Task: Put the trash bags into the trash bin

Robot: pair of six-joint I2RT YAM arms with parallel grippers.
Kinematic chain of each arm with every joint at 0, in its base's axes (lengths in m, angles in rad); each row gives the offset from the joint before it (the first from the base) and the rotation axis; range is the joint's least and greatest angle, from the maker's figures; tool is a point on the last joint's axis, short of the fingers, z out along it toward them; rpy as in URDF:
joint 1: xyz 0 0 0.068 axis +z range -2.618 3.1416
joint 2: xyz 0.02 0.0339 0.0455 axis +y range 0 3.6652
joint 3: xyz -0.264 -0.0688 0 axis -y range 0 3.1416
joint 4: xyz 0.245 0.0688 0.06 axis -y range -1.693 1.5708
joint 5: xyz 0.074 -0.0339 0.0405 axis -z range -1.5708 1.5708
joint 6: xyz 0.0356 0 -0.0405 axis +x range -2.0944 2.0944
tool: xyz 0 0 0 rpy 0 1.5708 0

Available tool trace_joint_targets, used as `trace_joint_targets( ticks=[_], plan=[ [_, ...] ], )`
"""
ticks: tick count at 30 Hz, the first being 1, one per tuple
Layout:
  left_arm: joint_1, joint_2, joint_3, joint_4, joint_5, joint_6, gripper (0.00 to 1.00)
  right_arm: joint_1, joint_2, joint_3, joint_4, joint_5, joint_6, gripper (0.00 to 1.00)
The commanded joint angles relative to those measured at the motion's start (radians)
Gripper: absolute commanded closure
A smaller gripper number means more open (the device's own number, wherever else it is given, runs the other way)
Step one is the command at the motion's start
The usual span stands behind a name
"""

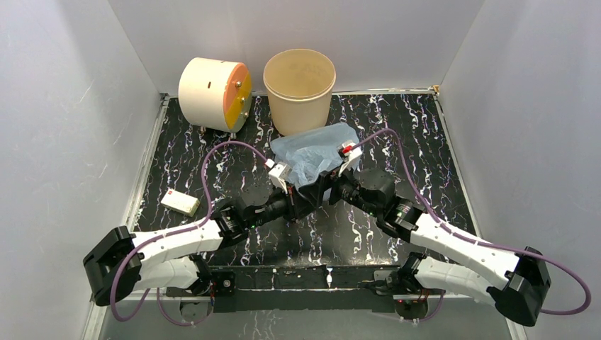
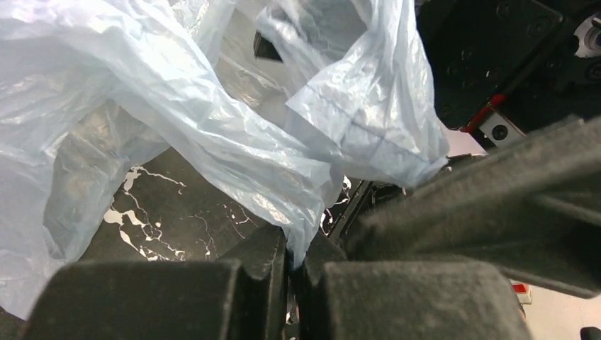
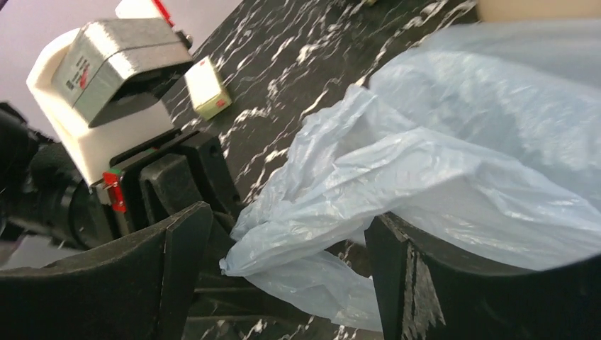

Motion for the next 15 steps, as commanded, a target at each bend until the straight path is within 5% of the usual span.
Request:
trace_joint_targets(
  ticks=[1, 6, 11, 12, 15],
  plan=[
    [0.006, -0.056, 0.022, 0.031, -0.031, 0.004, 1.00, 0.051, -0.043, -0.010, 0.147, 0.349, -0.095, 0.18],
    [0.005, -0.071, 0.010, 0.028, -0.050, 0.000, 1.00, 0.050, -0.041, -0.004, 0.180, 0.239, 0.038, 0.55],
    [0.005, -0.098, 0.010, -0.014, -0.095, 0.007, 1.00, 0.049, -0.065, 0.020, 0.156, 0.219, 0.149, 0.81],
    [0.006, -0.106, 0.009, -0.029, -0.106, 0.009, 1.00, 0.050, -0.075, 0.023, 0.143, 0.236, 0.169, 0.93],
    [0.007, -0.134, -0.001, -0.047, -0.131, 0.012, 1.00, 0.047, -0.094, 0.043, 0.071, 0.311, 0.213, 0.94]
  ],
)
